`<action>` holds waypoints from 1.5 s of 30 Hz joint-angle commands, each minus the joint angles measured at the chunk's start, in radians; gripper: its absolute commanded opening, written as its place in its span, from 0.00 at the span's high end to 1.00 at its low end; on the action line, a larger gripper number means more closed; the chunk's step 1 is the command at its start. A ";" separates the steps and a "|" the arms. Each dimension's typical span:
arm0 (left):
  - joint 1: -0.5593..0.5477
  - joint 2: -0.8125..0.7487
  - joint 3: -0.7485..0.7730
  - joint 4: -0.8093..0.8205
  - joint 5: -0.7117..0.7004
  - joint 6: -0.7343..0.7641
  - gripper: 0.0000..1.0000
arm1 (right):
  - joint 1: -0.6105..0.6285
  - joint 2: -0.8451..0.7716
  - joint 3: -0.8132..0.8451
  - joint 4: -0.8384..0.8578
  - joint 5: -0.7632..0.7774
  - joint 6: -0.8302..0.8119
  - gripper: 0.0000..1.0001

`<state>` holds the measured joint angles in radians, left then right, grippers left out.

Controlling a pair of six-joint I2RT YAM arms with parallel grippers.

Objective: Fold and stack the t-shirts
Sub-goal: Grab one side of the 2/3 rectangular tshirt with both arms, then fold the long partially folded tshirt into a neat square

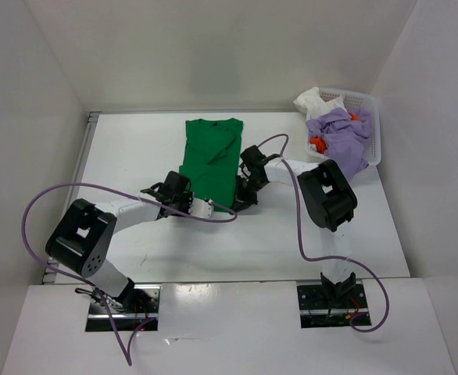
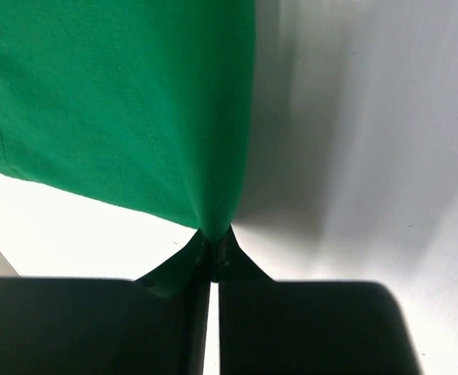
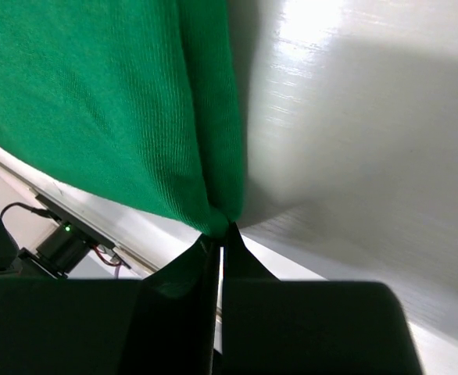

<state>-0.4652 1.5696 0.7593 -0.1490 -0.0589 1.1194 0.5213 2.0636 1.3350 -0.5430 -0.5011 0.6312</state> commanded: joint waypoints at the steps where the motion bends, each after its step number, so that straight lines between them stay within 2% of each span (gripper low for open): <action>1: 0.007 0.007 0.017 -0.023 0.022 -0.018 0.97 | 0.008 0.010 0.012 0.025 0.047 -0.002 1.00; 6: 0.007 -0.022 0.035 -0.081 0.045 -0.049 1.00 | 0.008 -0.043 -0.019 0.012 0.056 -0.025 1.00; 12: -0.090 -0.105 0.009 -0.162 0.007 -0.173 1.00 | 0.008 -0.147 -0.094 -0.038 0.079 -0.059 1.00; 18: -0.193 -0.215 0.031 -0.381 0.004 -0.308 1.00 | 0.083 -0.307 -0.200 -0.093 0.107 -0.059 1.00; 22: -0.243 -0.328 0.040 -0.512 0.004 -0.340 1.00 | 0.144 -0.427 -0.282 -0.123 0.116 -0.028 1.00; 27: -0.243 -0.379 0.104 -0.673 0.057 -0.351 1.00 | 0.244 -0.601 -0.312 -0.196 0.116 0.054 1.00; 31: -0.243 -0.404 0.161 -0.695 0.048 -0.328 1.00 | 0.322 -0.700 -0.312 -0.244 0.127 0.146 1.00; 33: -0.243 -0.414 0.204 -0.715 0.091 -0.339 1.00 | 0.353 -0.752 -0.321 -0.253 0.127 0.198 1.00; 35: -0.243 -0.425 0.238 -0.727 0.134 -0.372 1.00 | 0.353 -0.781 -0.321 -0.264 0.127 0.226 1.00; 40: -0.145 -0.427 0.348 -0.718 0.252 -0.444 1.00 | 0.353 -0.829 -0.309 -0.285 0.127 0.251 1.00; 45: -0.115 -0.367 0.406 -0.653 0.263 -0.496 1.00 | 0.278 -0.769 -0.277 -0.296 0.104 0.184 1.00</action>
<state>-0.5953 1.1694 1.1152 -0.8421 0.1555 0.6815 0.8413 1.2667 1.0222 -0.7914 -0.3824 0.8436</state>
